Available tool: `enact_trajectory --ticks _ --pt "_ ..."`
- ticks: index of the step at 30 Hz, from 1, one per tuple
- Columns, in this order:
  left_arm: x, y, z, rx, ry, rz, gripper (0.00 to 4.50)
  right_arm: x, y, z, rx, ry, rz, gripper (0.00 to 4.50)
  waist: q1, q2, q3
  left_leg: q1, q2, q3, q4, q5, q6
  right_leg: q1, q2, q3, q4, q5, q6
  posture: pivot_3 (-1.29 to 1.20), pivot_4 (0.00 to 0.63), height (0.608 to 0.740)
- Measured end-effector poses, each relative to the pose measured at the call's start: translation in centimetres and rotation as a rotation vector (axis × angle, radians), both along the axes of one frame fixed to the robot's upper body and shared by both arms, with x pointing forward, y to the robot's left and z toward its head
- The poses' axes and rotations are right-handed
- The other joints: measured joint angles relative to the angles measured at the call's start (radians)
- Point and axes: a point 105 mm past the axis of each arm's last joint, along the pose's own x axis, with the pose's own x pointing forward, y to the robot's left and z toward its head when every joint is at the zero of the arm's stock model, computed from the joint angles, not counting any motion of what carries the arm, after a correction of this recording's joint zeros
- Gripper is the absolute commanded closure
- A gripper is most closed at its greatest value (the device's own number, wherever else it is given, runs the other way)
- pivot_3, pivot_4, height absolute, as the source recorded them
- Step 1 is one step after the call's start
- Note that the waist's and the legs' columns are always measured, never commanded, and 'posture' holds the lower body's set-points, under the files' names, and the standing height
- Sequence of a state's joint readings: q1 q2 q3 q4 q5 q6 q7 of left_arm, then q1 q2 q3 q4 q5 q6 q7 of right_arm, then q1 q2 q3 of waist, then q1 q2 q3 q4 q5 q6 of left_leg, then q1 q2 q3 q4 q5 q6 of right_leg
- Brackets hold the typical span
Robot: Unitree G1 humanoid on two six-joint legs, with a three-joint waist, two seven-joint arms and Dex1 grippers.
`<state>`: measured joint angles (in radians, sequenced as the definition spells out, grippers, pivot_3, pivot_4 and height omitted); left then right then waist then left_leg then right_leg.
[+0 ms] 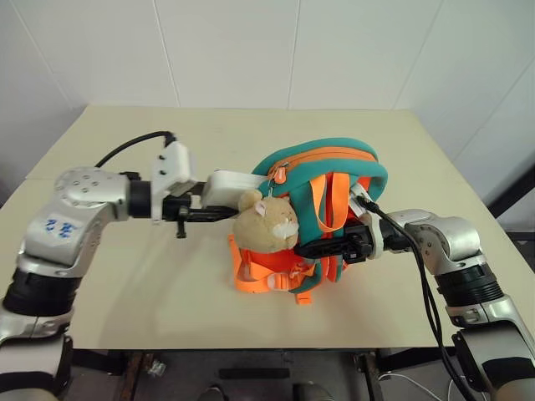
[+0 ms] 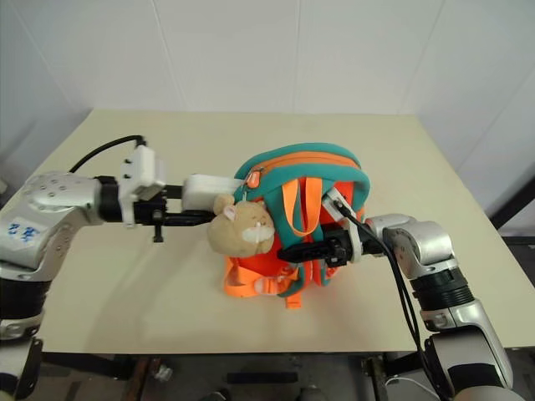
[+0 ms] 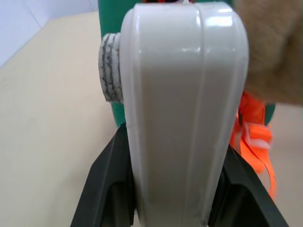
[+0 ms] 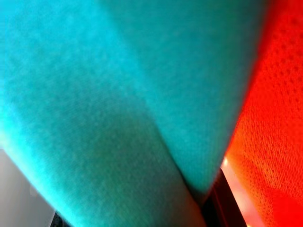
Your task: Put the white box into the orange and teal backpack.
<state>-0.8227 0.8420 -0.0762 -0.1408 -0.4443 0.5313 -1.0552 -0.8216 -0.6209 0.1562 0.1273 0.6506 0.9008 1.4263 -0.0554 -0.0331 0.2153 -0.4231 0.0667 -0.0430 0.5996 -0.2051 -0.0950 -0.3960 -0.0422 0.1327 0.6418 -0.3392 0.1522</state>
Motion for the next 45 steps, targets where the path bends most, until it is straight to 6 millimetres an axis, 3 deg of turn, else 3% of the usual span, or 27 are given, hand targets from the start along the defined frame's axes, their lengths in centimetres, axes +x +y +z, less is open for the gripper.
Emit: enact_trajectory --ticks 6,10,15,21,28,33,37,45 --pt "1.7 -4.0 -1.5 -0.028 0.116 -0.060 3.16 -0.4 0.4 0.3 0.008 -0.032 0.002 4.47 0.000 0.001 0.001 0.000 0.000 -0.001 0.001 0.000 0.000 0.000 0.000 0.000 0.003 -0.002 0.000 0.00 0.150 0.740" --pt "2.4 -5.3 -2.7 -0.070 0.180 -0.057 3.16 -0.8 0.2 0.3 0.026 -0.033 -0.024 4.47 0.003 0.001 0.001 0.000 0.000 -0.001 0.003 0.000 0.000 0.000 0.000 0.000 0.004 -0.002 0.000 0.00 0.150 0.740" --pt "2.7 -6.6 -3.3 -0.116 0.223 -0.059 1.65 -1.6 0.4 0.0 0.033 -0.023 -0.027 4.50 0.004 0.001 0.001 0.000 0.000 -0.002 0.006 0.000 0.000 0.001 0.000 0.000 0.005 -0.002 0.001 0.00 0.150 0.740" --pt "2.0 -5.1 -2.3 -0.164 0.179 -0.057 0.04 -1.5 0.3 0.4 0.042 -0.040 -0.066 4.50 -0.003 0.002 0.001 0.000 0.000 -0.002 0.006 0.000 0.000 0.001 0.001 0.000 0.006 -0.002 0.001 0.00 0.150 0.740" --pt "0.0 2.2 -0.8 -0.090 0.118 -0.005 0.04 -1.4 0.2 0.2 0.052 -0.031 -0.081 4.50 -0.003 0.002 0.001 0.001 0.000 -0.001 0.005 0.000 0.000 0.001 0.000 0.000 0.005 -0.002 0.000 0.00 0.150 0.740" --pt "-2.4 5.0 -1.9 -0.032 0.158 -0.019 0.04 0.0 -0.2 0.3 0.056 -0.024 -0.115 4.50 0.000 0.002 0.001 0.000 0.000 -0.001 0.005 -0.001 0.001 0.002 0.000 0.000 0.003 -0.002 0.000 0.00 0.150 0.740" --pt "-4.0 4.6 -1.3 -0.071 0.132 -0.048 0.04 0.6 -0.3 0.1 0.047 -0.028 -0.111 4.50 0.005 0.002 0.001 0.000 0.000 -0.002 0.005 -0.001 0.001 0.002 0.000 0.000 0.003 -0.002 0.000 0.00 0.150 0.740" --pt "-4.6 0.2 0.5 -0.231 0.048 -0.134 0.04 1.2 -0.2 -0.5 0.042 -0.005 -0.110 4.50 0.000 0.002 0.001 0.001 0.000 -0.002 0.008 -0.001 0.001 0.003 0.000 0.000 0.005 -0.001 0.001 0.00 0.150 0.740"
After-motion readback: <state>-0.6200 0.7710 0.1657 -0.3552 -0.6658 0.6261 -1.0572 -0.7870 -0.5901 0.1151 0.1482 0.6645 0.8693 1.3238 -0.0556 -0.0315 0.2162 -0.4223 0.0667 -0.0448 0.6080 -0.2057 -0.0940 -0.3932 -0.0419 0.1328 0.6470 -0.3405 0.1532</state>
